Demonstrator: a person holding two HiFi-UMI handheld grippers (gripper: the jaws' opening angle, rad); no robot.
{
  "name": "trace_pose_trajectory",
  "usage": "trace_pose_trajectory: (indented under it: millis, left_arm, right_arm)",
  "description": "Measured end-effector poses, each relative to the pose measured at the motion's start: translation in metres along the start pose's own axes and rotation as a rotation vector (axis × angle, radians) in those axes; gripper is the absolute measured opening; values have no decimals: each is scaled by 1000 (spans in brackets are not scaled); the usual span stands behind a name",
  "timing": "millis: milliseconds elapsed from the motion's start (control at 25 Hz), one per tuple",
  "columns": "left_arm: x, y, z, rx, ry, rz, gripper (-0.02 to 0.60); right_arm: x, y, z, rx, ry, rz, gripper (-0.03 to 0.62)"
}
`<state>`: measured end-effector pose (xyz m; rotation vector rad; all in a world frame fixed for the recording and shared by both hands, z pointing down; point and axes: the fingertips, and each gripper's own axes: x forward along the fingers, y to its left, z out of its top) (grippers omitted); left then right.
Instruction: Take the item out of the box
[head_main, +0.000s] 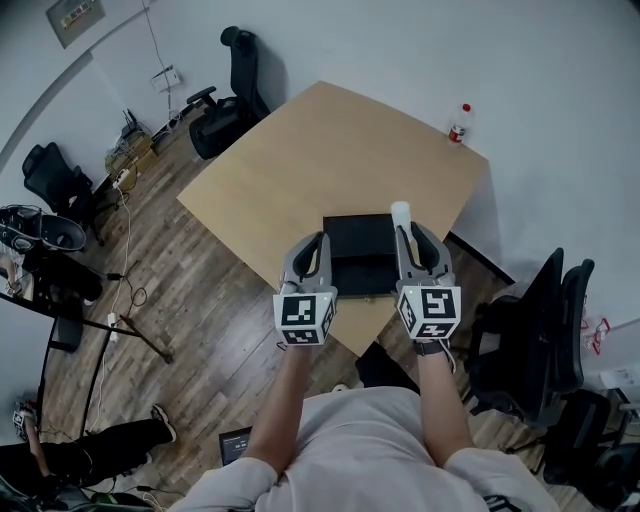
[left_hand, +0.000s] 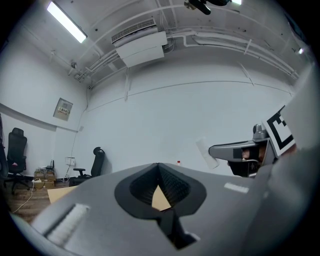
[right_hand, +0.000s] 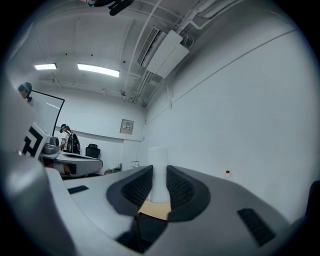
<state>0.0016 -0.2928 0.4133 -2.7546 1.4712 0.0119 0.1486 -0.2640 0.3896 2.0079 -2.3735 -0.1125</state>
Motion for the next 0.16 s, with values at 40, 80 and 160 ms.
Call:
trace_pose_trajectory:
  millis: [40, 80, 160]
  left_arm:
    - [2, 2, -1, -3, 1, 3, 6]
    - [4, 4, -1, -6, 3, 6, 6]
    - [9, 8, -3, -11, 6, 14, 6]
  right_arm:
    - [2, 0, 0, 0, 1, 3, 95]
    - [5, 0, -1, 0, 3, 8, 95]
    - [11, 1, -4, -2, 8, 19, 95]
